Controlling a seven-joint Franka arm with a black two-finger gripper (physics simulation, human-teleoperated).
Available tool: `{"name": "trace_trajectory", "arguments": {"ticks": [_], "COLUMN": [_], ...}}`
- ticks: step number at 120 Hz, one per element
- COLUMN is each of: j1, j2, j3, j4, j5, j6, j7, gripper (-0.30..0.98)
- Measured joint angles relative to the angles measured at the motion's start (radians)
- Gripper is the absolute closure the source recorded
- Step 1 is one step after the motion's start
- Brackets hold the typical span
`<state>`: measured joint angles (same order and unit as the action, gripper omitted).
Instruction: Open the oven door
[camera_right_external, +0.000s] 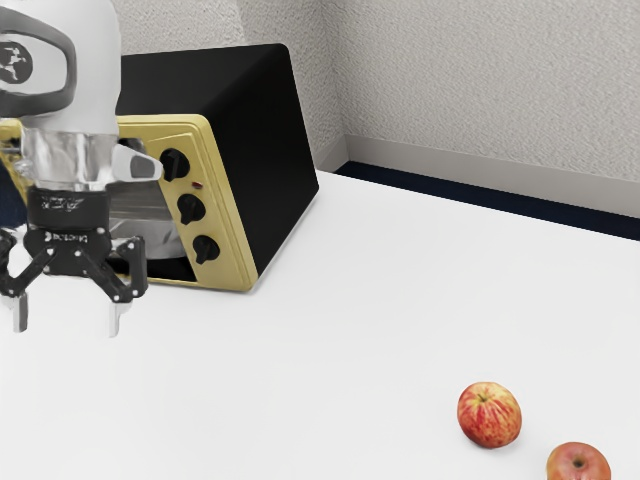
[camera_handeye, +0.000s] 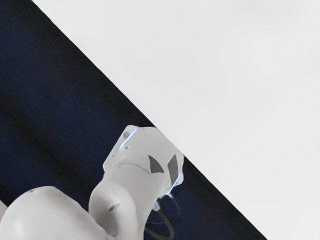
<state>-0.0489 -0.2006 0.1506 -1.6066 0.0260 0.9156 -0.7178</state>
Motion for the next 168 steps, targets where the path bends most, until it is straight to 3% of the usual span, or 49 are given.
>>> {"name": "trace_trajectory", "arguments": {"ticks": [20, 35, 50, 58, 64, 72, 79, 112, 140, 168], "j1": [-0.032, 0.073, 0.182, 0.251, 0.293, 0.442, 0.493, 0.420, 0.528, 0.512], "j2": [0.001, 0.005, 0.127, 0.213, 0.200, 0.123, 0.131, 0.148, 0.124, 0.121], "j3": [0.007, 0.051, 0.102, 0.107, 0.097, -0.018, -0.064, -0.096, -0.052, -0.049], "j4": [-0.006, 0.053, 0.141, 0.214, 0.195, 0.085, 0.070, 0.042, -0.012, -0.032], "j5": [-0.046, -0.041, -0.044, -0.054, -0.067, -0.073, -0.077, -0.091, -0.108, -0.128], "j6": [0.240, 0.327, 0.478, 0.604, 0.694, 0.813, 0.896, 1.135, 1.193, 1.212], "j7": [-0.367, -0.593, -0.741, -0.783, -0.811, -0.845, -0.869, -0.935, -0.953, -0.956], "gripper": [0.00, 0.00, 0.00, 0.00, 0.00, 0.00, 0.00, 0.01, 0.02, 0.02]}}
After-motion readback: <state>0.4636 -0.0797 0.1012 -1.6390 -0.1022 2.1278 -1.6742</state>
